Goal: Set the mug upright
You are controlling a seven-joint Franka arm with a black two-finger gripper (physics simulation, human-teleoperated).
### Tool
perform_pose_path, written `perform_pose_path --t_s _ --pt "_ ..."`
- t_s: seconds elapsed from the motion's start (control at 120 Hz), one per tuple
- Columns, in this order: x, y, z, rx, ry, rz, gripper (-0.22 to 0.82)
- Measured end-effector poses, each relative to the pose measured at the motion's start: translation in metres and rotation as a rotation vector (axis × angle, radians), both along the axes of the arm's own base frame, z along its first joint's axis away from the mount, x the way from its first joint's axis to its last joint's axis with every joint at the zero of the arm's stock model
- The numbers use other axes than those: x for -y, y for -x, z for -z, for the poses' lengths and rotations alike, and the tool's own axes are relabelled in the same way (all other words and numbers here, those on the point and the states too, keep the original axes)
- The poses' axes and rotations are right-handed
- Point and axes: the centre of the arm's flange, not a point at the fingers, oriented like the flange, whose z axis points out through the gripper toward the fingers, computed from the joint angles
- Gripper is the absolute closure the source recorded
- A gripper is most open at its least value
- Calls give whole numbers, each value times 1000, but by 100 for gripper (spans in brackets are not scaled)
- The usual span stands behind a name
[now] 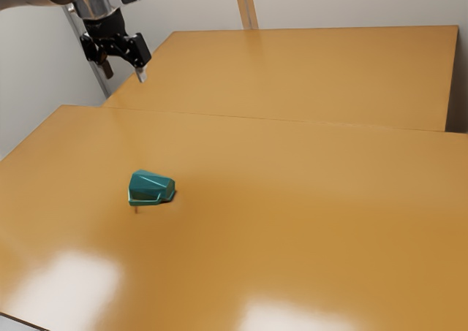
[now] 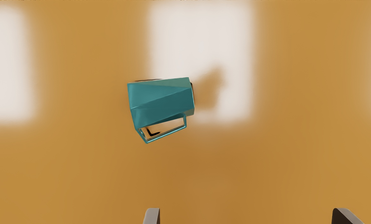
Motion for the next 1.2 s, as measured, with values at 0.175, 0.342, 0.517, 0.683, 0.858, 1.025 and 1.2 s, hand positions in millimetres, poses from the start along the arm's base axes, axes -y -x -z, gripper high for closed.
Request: perform_pose_path --t_s 0.175,0.342,0.517,0.683,0.858,1.025,1.2 --pt "-5 3 19 -8 16 -24 0" --pt "-28 9 48 -44 75 -38 0" --pt "-67 14 103 -100 290 -26 0" --pt "-236 52 182 -70 533 -252 0" --pt "-309 71 251 -22 668 -283 0" --pt "-292 45 308 18 791 -191 0" --pt "-267 39 347 124 924 -201 0"
